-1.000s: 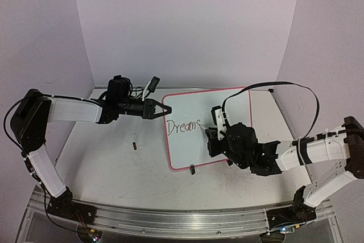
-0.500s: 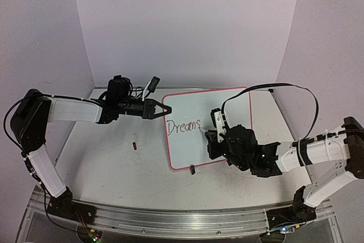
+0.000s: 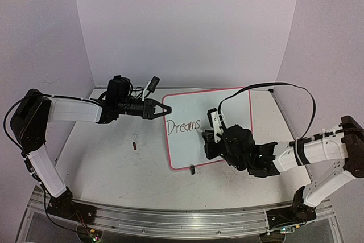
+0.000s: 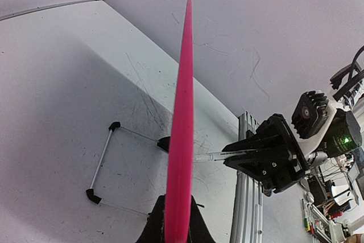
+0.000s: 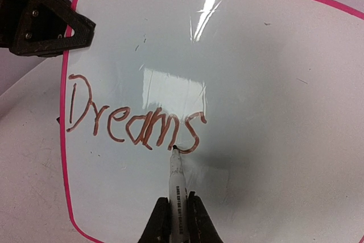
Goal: Write a sentence on the whiteboard
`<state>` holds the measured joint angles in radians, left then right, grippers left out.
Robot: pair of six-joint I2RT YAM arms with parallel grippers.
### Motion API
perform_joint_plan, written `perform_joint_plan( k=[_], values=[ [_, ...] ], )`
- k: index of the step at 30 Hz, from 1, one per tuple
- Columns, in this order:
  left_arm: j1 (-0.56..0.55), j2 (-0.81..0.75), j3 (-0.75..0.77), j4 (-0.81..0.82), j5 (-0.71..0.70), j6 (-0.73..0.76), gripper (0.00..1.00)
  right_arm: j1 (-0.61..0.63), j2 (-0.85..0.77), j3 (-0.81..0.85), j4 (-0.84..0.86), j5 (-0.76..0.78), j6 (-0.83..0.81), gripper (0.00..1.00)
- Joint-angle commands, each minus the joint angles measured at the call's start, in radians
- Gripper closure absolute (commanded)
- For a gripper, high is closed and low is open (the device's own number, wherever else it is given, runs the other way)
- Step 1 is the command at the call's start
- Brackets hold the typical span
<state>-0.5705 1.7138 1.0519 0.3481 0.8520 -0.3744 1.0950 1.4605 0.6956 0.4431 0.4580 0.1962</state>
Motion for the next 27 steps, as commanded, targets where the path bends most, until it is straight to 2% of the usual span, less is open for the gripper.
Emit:
perform_joint_plan(
  k=[1,6,10,27],
  values=[
    [0.004,-0.028,0.005,-0.034,-0.047,0.012,1.00,-0.004,-0.020,0.018,0.011,0.005,-0.009,1.00],
    [0.003,-0.029,0.005,-0.034,-0.050,0.014,1.00,-0.004,-0.151,-0.063,0.020,-0.016,-0.030,1.00],
    [0.003,-0.026,0.006,-0.035,-0.049,0.015,1.00,-0.041,-0.190,-0.106,0.030,-0.034,-0.040,1.00],
    [0.002,-0.020,0.007,-0.035,-0.050,0.015,1.00,-0.095,-0.121,-0.073,0.076,-0.028,-0.042,1.00]
  ],
)
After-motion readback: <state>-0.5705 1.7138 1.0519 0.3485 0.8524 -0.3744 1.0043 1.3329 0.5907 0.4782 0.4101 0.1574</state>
